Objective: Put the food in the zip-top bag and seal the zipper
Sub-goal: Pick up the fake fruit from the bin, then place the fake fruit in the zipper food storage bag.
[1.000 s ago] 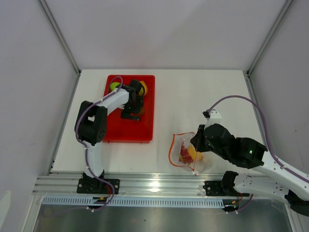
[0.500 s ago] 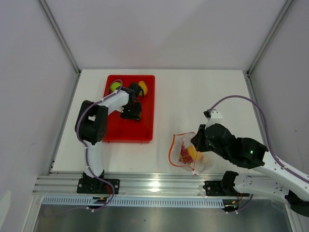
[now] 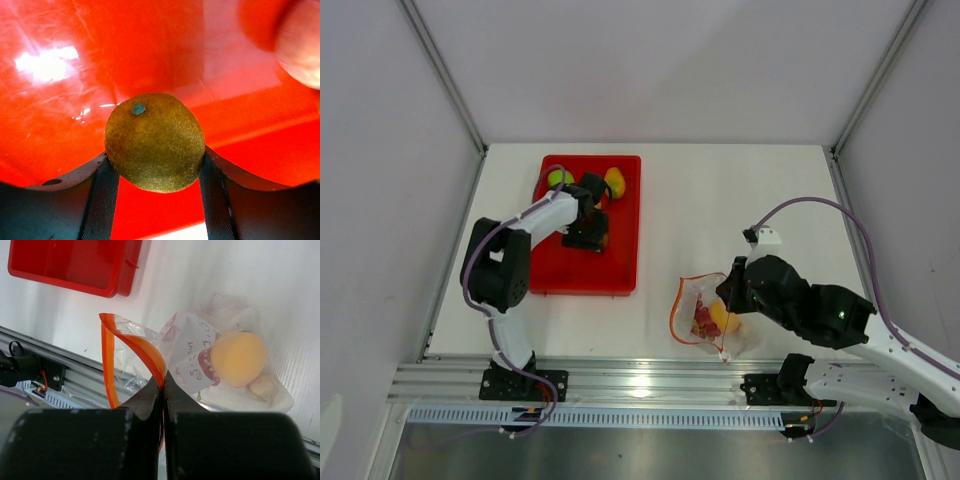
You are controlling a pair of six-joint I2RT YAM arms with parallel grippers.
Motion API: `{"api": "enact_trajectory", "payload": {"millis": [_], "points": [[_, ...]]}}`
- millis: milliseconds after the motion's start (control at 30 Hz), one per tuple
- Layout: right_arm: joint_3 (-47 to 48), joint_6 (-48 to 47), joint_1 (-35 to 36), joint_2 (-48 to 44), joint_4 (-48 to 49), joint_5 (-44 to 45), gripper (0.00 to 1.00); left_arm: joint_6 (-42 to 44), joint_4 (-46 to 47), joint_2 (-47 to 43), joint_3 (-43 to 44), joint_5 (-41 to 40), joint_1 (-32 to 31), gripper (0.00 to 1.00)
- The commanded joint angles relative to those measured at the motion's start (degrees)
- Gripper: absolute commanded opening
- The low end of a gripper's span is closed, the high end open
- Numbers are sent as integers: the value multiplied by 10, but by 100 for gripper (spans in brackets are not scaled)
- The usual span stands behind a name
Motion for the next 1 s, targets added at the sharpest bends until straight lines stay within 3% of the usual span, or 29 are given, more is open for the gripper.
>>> {"api": "enact_trajectory", "payload": {"millis": [0, 133, 367, 533, 700, 967], "points": [[6, -7, -7, 0, 15, 19, 0, 41, 0, -76, -10, -28, -8, 0], [6, -4, -10, 13, 14, 18, 0, 92, -4, -124, -15, -78, -37, 1], [-5, 5, -13, 19, 25, 11, 0, 197, 31, -208, -37, -98, -106, 1], [-1, 10, -14, 27, 22, 7, 0, 390, 217, -297, -114, -63, -169, 1], [-5, 19, -15, 18, 16, 5, 0, 475, 453, -446, -270, -7, -202, 0], [-14, 26, -15, 10, 20, 1, 0, 563, 525, -514, -315, 114, -264, 1]]}}
